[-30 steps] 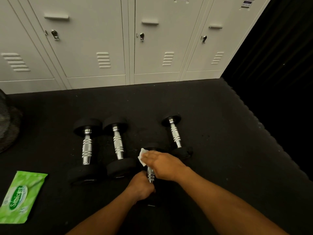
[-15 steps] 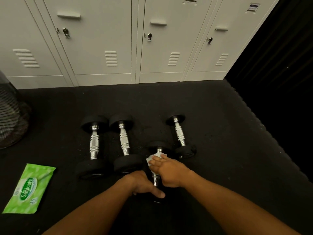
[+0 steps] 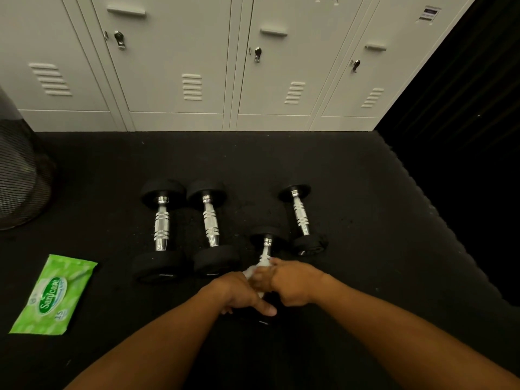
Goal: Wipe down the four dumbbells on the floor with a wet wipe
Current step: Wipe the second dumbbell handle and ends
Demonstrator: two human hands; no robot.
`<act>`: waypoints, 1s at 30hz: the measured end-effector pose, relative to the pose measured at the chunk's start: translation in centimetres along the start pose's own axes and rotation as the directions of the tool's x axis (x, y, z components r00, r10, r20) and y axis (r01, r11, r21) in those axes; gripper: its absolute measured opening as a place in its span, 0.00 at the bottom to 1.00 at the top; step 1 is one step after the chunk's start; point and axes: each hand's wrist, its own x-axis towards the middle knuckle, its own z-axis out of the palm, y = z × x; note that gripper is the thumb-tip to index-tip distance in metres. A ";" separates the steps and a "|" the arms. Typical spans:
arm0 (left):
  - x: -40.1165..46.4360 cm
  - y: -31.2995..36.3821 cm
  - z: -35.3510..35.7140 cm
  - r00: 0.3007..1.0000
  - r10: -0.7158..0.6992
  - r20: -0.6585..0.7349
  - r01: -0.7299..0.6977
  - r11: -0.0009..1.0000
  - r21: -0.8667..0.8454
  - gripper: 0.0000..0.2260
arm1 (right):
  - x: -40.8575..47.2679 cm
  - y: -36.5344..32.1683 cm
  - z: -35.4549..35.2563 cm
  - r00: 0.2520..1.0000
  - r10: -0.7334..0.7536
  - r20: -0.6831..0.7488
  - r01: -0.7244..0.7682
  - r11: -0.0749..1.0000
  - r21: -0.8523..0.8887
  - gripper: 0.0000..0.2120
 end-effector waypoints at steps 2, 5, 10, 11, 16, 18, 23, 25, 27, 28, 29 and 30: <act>0.0 -0.4 0.1 1.000 -0.030 -0.003 0.030 0.999 -0.028 0.39 | 0.3 0.7 -1.2 0.997 0.077 -0.025 -0.078 0.996 -0.038 0.33; 0.3 -1.1 0.1 0.997 -0.076 0.000 0.076 0.994 -0.075 0.41 | 1.2 1.7 -1.9 0.979 0.186 -0.080 -0.191 0.979 -0.063 0.32; 0.5 -1.7 0.0 0.999 -0.053 0.005 0.053 0.993 -0.107 0.44 | 1.4 0.1 -0.7 0.981 0.172 -0.086 -0.179 0.981 -0.075 0.32; 0.5 -1.8 0.0 0.999 -0.042 0.006 0.042 0.993 -0.110 0.43 | 1.3 -0.3 -0.3 0.986 0.150 -0.065 -0.154 0.986 -0.057 0.32; 0.4 -1.6 -0.2 0.999 0.002 0.033 0.002 0.995 -0.104 0.43 | 1.1 -1.4 1.0 1.000 0.004 0.018 -0.003 1.000 -0.022 0.24; 0.3 -1.6 -0.3 0.999 -0.029 0.015 0.030 0.994 -0.109 0.43 | 1.1 -1.4 1.1 0.998 -0.030 0.049 0.032 0.999 -0.039 0.25; 0.5 -1.8 -0.4 0.999 -0.044 0.008 0.044 0.991 -0.130 0.44 | 0.0 -1.3 0.7 0.997 -0.058 0.053 0.056 0.998 0.036 0.29; 0.7 -1.9 -0.3 0.999 -0.045 0.001 0.044 0.990 -0.134 0.45 | -1.0 -1.2 0.9 0.997 -0.070 0.014 0.068 0.994 0.085 0.33; 0.7 -1.9 -0.3 0.999 -0.039 -0.010 0.037 0.990 -0.135 0.45 | -1.8 -1.0 1.3 0.996 -0.082 -0.014 0.084 0.991 0.106 0.34; 0.7 -1.9 -0.3 0.999 -0.035 -0.010 0.034 0.990 -0.137 0.45 | -2.0 -0.9 1.3 0.996 -0.088 -0.015 0.089 0.991 0.103 0.35; 0.7 -1.8 -0.3 1.000 -0.028 -0.003 0.027 0.990 -0.137 0.44 | -2.0 -0.8 1.3 0.996 -0.091 -0.014 0.092 0.991 0.095 0.34; 0.7 -1.7 -0.3 1.000 -0.014 0.006 0.015 0.991 -0.134 0.41 | -1.7 -0.9 1.1 0.995 -0.096 -0.015 0.096 0.992 0.081 0.34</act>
